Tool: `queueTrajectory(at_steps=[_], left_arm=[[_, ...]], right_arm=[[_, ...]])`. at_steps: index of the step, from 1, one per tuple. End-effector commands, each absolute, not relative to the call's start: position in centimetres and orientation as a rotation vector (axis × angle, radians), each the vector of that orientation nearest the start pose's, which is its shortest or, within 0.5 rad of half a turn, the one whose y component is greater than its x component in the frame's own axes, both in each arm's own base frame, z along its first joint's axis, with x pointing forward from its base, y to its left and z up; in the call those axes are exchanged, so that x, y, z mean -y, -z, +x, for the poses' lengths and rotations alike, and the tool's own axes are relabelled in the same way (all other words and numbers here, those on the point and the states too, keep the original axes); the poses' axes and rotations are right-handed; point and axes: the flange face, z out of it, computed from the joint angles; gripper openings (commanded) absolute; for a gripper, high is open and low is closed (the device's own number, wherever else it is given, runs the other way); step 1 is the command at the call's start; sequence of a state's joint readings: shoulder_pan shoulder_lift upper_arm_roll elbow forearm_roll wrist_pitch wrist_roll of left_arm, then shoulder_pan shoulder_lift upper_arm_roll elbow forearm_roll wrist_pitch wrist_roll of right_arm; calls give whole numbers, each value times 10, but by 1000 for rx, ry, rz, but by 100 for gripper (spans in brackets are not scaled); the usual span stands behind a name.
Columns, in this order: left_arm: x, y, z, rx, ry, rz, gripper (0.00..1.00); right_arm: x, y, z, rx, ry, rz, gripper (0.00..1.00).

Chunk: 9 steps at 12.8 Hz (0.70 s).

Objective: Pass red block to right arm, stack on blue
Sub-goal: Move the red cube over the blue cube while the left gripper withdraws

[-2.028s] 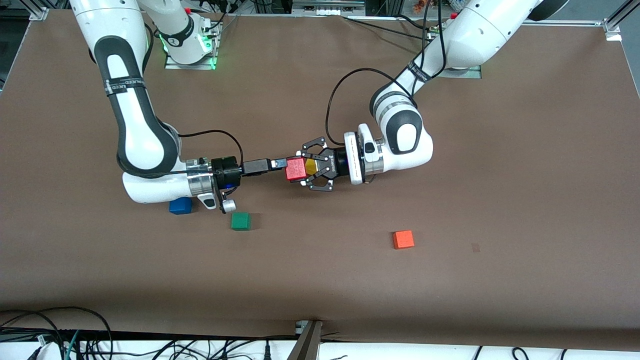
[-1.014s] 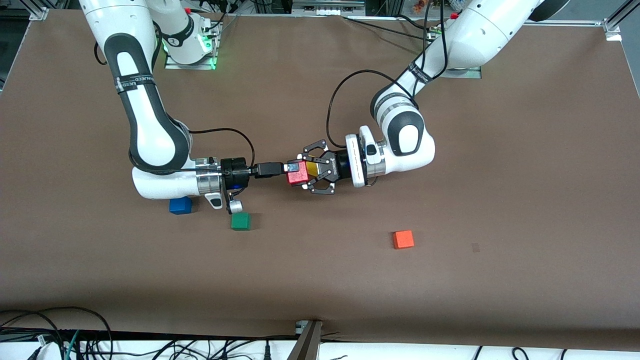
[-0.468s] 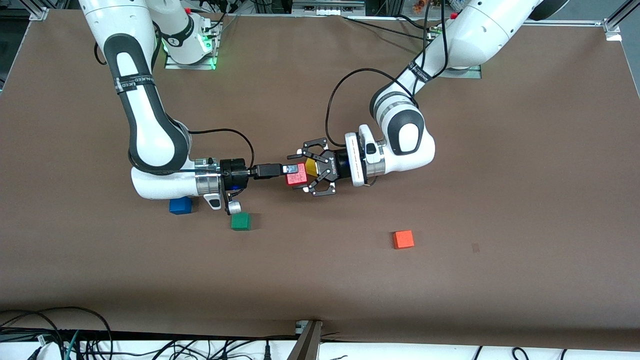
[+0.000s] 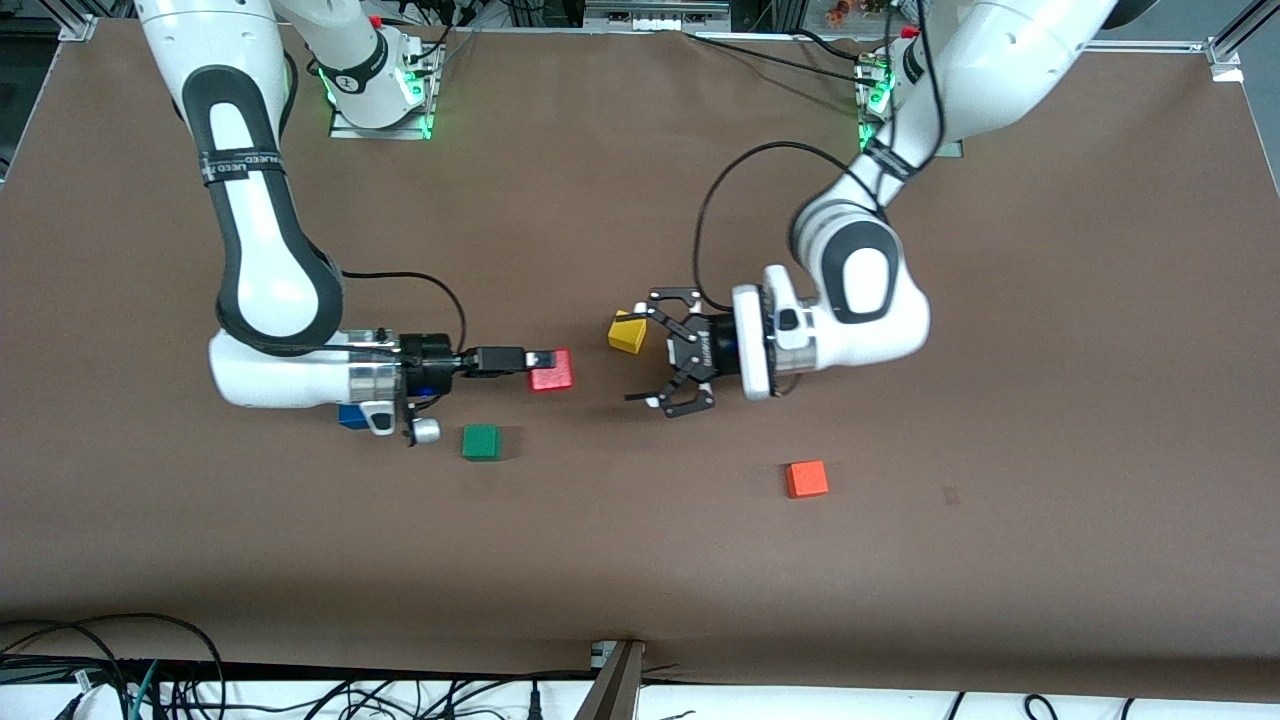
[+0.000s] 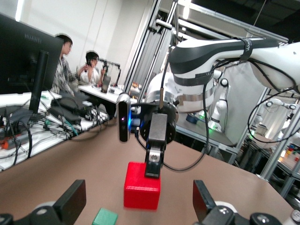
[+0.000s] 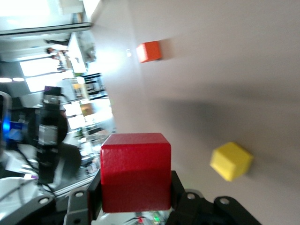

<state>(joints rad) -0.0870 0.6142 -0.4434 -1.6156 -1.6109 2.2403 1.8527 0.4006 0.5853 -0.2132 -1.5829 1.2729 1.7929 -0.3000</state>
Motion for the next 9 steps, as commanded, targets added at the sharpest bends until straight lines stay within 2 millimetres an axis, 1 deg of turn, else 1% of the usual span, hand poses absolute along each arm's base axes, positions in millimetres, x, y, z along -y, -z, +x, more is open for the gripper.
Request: queueTrajectory(at_steps=[1,2,3,5,6,7,8,9], left_arm=[[308,-345,639,951,-807,1582,100],[297,-349,645,971,-768,1601,100],[289,-350,648,977,-718,1632,100],[271,-347,652,1025,-638,1703,100],[259,-345,655,1073,-602,1742,100],[252,-343,655,1119,-564,1771,100],[242,-342,657,1124,-522,1797,100],[237,-348,656,1126,-463,1816,100]], right_arm=[[-193,-330,653,56,-250,-2260,0],[-178,-333,657,116,-244,-2367,0],[-159,-337,662,180,-237,-2496,0],[-130,-334,664,320,-247,-2717,0],[-117,-340,666,372,-235,-2808,0],[-107,-341,668,431,-233,-2897,0],[-100,-343,668,472,-228,-2958,0],[-89,-342,670,477,-227,-3010,0]])
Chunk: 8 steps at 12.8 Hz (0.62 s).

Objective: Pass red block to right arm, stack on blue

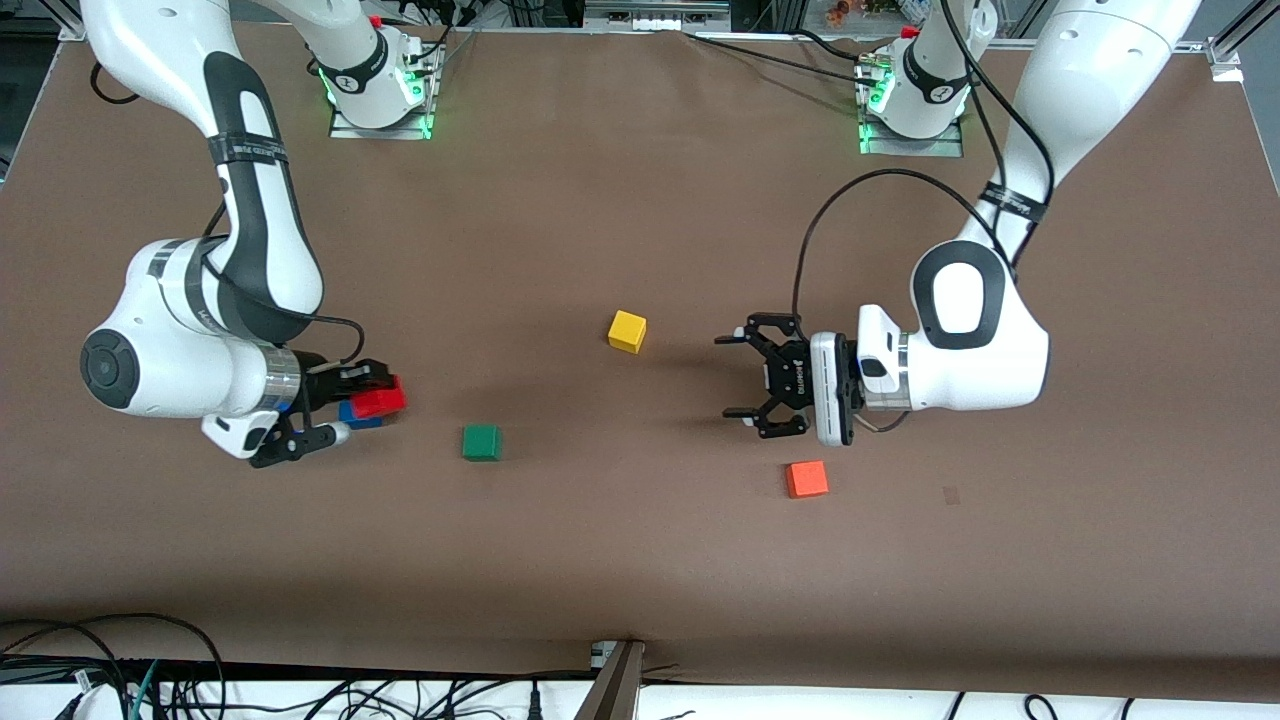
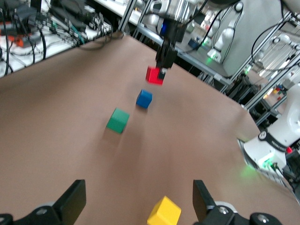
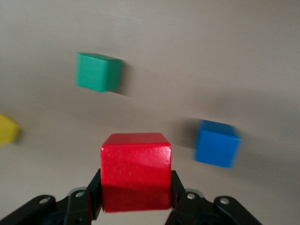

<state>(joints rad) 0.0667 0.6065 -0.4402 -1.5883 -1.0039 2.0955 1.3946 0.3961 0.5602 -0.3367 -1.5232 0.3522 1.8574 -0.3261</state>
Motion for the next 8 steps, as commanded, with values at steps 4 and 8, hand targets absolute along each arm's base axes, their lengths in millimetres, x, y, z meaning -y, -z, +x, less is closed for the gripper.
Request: queueTrajectory(at_steps=[4,8], left_arm=[[190,-369,661,1187,-247,2022,100],[153,-409,671,1121,-38,2213,100]], right_arm=[[-65,-325,660,456,-142,-3083,0],[-61,-302,636,378,-46,-3129,0]])
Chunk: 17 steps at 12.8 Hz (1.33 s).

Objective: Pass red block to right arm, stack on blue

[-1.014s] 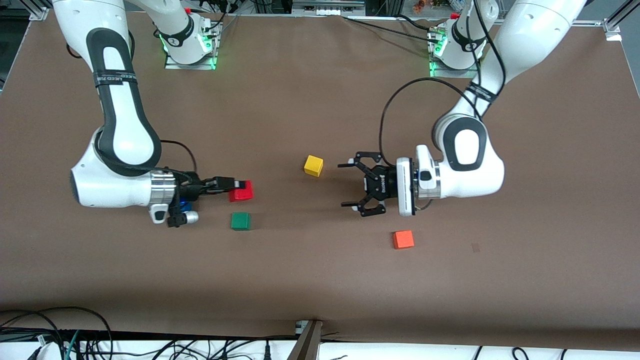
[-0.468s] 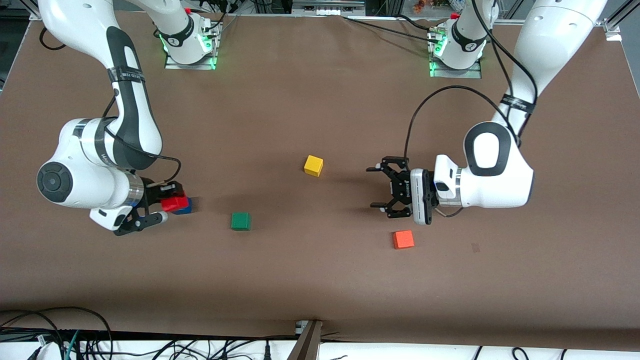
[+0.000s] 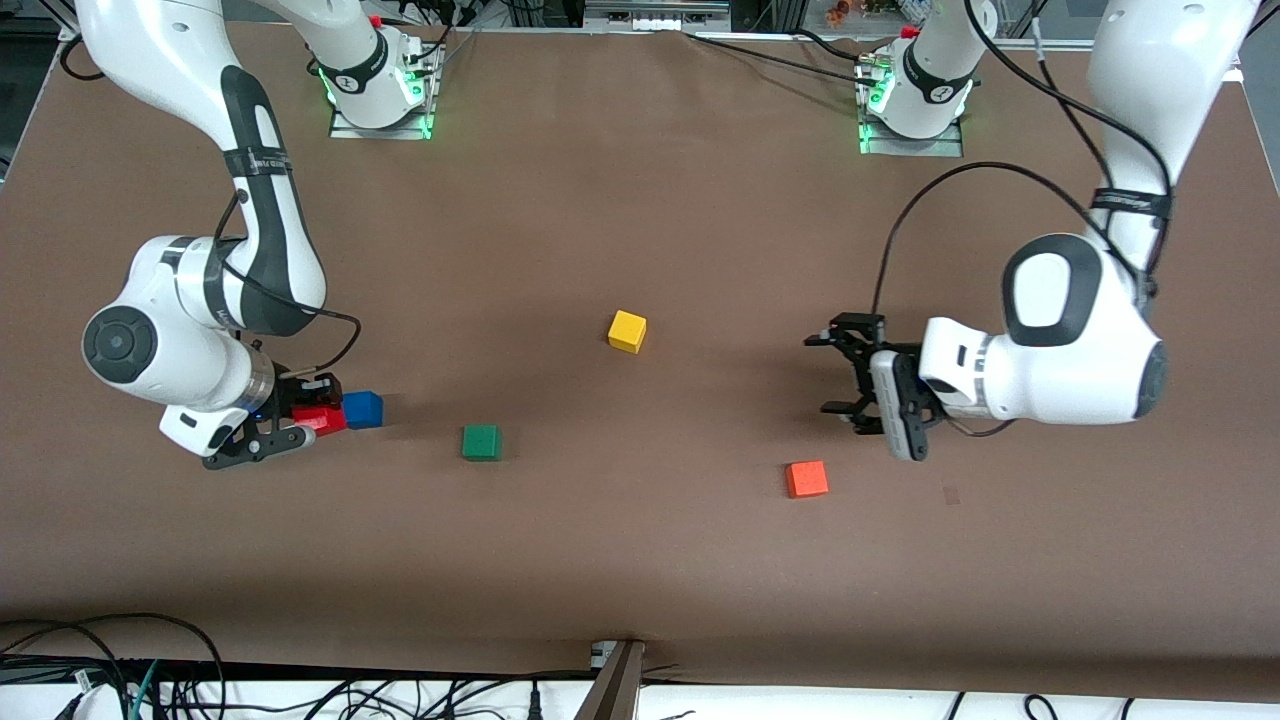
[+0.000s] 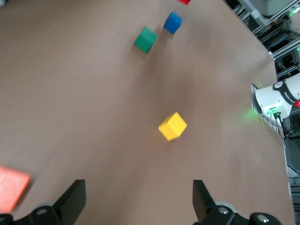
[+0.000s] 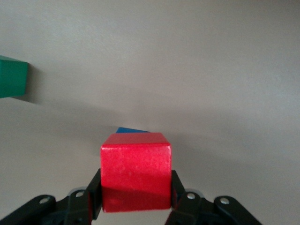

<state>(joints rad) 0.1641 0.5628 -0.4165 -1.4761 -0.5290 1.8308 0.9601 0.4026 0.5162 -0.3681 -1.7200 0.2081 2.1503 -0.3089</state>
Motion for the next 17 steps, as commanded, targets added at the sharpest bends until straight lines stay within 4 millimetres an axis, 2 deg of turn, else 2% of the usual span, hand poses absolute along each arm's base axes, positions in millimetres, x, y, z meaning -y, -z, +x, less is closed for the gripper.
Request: queueTrajectory(at_steps=[1,4,6,8,10,11,12,14,16,17], left_arm=[[145,-421,671,1099,23,2258,100],[125,-467,660,1013,190,2474,100],[120,-496,648,886,246,2646,100],[115,-526,629,764,331,2811,100],[112,-564,609,555,333,2927,100],[108,-584,595,512,318,2972,100],[111,-593,584,504,307,3030,100],[93,-615,572,440,256,3086,100],[78,-626,560,373,207,3122,100],[64,-628,554,293,176,3140,100]], right_arm=[[-62,-297,634,340,-43,-3137,0],[-72,-278,616,307,-10,-3146,0],[-71,-271,609,300,21,-3149,0],[-71,-262,603,280,32,-3155,0],[-71,-259,601,270,42,-3157,0],[-71,-259,601,270,42,-3157,0],[-71,-259,601,268,42,-3158,0],[-71,-259,601,266,42,-3158,0],[-70,-258,602,266,54,-3160,0],[-70,-258,602,251,57,-3163,0]])
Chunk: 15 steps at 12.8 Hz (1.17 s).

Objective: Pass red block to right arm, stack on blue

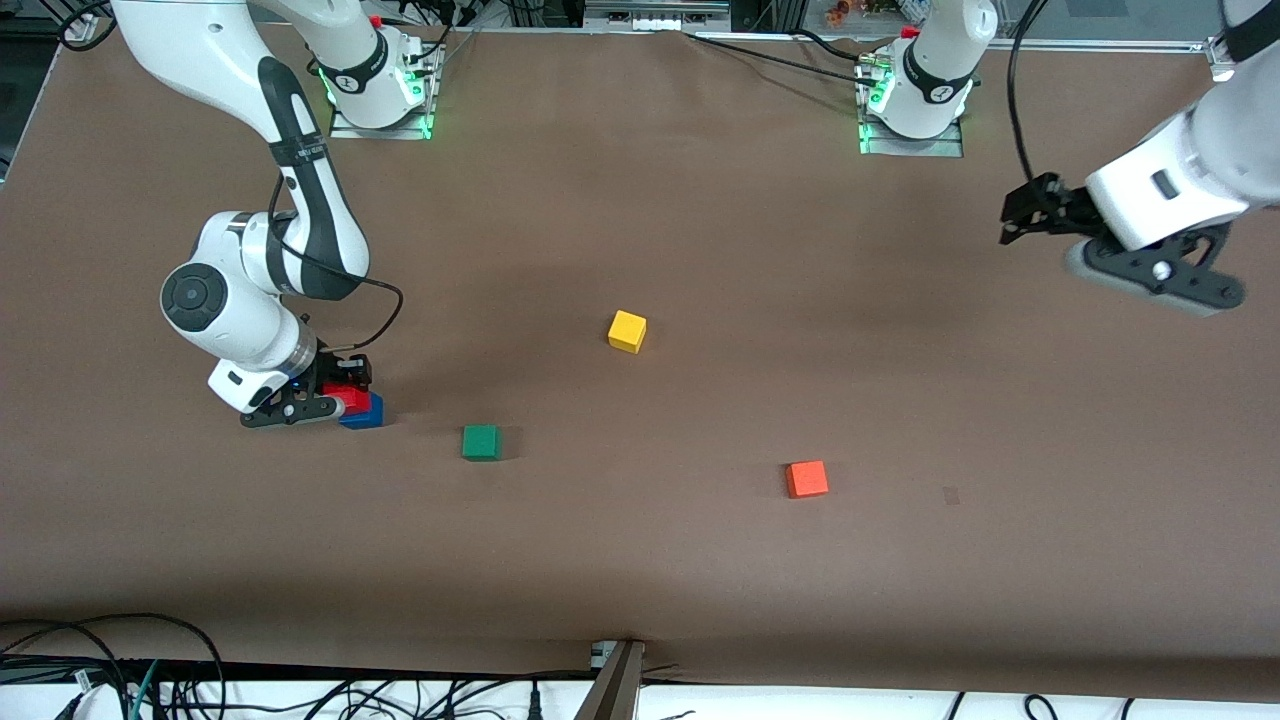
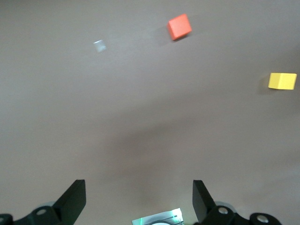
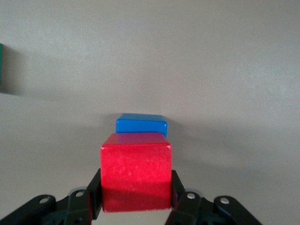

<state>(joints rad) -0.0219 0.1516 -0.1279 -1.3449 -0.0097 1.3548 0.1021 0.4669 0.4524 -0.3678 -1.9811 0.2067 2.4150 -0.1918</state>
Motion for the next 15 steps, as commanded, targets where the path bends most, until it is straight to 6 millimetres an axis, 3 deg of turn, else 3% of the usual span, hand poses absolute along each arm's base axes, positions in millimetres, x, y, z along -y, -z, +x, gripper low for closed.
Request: queueTrajectory(at_steps=[1,4,6,7,8,9,10,12,15], left_arm=[[49,-627,543,-217,-141,-3115,100],[27,-627,537,-98,-35,-3113,100],[28,-625,535,-28,-49,-3099,100],[31,-623,534,-28,-58,-3098,100],[38,-620,535,-44,-67,-3095,100],[39,-615,535,-42,-81,-3093,100],[41,-611,534,-45,-92,-3092,100],[41,-610,536,-45,-90,-3092,100],[35,-611,536,-28,-93,-3095,100]], right_arm=[[-71,-257,602,239,55,-3164,0],[-74,-256,602,249,58,-3166,0],[-74,-255,602,249,63,-3167,0],[-74,-254,602,249,61,-3167,17],[-73,-254,603,249,61,-3168,47],[-72,-257,605,251,70,-3167,86],[-70,-261,608,259,80,-3167,100],[-72,-271,611,260,84,-3161,100],[-67,-306,629,253,1,-3159,100]])
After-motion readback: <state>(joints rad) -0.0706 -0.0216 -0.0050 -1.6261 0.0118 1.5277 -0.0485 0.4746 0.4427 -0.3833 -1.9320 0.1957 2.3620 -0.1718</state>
